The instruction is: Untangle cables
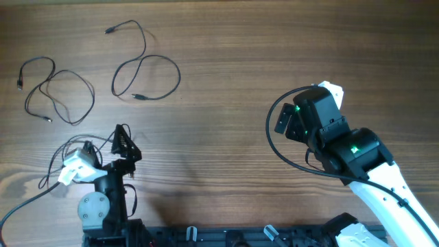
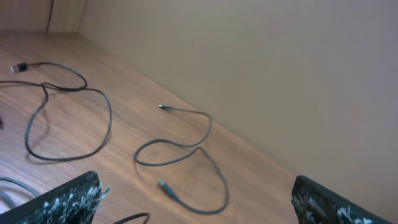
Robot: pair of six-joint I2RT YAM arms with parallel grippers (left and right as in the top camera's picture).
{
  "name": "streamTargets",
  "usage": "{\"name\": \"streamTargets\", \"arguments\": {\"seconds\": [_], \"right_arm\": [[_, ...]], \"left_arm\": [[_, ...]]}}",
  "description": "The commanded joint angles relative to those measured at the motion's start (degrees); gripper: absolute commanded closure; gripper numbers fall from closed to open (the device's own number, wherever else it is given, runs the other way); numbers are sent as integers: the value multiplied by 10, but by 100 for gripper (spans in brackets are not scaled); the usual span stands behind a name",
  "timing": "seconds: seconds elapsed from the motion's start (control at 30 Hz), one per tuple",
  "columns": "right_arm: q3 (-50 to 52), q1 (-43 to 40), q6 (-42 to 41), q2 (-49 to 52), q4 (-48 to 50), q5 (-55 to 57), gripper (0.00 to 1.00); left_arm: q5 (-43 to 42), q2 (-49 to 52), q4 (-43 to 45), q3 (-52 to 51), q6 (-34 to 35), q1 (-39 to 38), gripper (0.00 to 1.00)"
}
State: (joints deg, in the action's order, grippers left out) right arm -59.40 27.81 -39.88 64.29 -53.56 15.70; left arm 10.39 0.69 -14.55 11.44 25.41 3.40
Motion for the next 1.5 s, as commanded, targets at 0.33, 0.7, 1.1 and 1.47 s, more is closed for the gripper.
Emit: {"name": "streamTargets", "arguments": {"seconds": [0.33,0.7,1.1,1.47], "right_arm": [[0,-1,-7,5,2,10,0],[0,-1,-7,5,2,10,0],[0,-1,-7,5,2,10,0],[0,-1,-7,5,2,10,0]], "left_arm": [[-51,-3,91,-86,-59,2,0],[-130,3,103,-111,-145,2,0],[-129,63,103,-111,-145,2,0],[-129,69,103,-111,-145,2,0]]}}
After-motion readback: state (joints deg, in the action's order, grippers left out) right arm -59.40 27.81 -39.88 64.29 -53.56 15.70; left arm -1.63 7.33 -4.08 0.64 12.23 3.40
